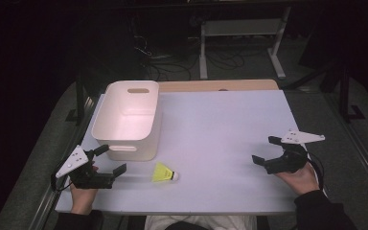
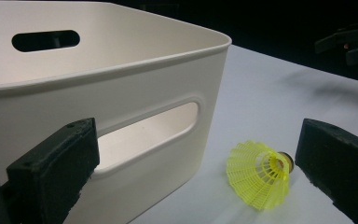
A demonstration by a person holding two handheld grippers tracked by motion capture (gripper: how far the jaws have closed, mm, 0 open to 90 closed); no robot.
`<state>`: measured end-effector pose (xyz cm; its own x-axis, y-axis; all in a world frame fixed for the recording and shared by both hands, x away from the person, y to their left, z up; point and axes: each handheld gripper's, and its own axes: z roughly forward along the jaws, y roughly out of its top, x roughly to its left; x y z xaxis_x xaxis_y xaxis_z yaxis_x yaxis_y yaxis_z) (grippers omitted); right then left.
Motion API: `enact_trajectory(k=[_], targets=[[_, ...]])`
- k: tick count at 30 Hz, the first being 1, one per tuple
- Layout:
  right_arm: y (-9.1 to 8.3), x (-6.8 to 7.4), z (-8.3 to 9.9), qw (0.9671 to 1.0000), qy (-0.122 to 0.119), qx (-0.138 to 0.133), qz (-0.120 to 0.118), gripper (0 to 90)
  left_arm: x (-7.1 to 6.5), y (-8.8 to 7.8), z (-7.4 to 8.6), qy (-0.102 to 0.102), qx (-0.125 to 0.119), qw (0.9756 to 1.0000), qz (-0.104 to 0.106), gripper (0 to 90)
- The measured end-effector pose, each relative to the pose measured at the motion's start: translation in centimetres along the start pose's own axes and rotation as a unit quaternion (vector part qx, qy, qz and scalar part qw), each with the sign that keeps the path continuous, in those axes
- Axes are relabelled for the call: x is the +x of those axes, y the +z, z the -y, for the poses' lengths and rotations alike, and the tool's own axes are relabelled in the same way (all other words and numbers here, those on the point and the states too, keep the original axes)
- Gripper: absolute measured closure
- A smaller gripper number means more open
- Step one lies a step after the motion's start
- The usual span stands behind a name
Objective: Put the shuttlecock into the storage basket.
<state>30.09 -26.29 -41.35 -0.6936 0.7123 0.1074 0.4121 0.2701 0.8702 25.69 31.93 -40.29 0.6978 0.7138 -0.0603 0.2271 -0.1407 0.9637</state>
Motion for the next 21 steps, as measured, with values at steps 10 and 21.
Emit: enact_trajectory(k=[10,21], targets=[[0.01,0.1,-0.01,1.0,-0.001,0.002,-0.004,0.0,-0.02,-0.03,0.02,0.001,0.0,1.0,0.0,0.0],[0.18,0.48,-0.32,0.9998,-0.009,0.009,-0.015,0.0,-0.05,-0.06,0.09,0.004,0.002,1.0,0.001,0.0]])
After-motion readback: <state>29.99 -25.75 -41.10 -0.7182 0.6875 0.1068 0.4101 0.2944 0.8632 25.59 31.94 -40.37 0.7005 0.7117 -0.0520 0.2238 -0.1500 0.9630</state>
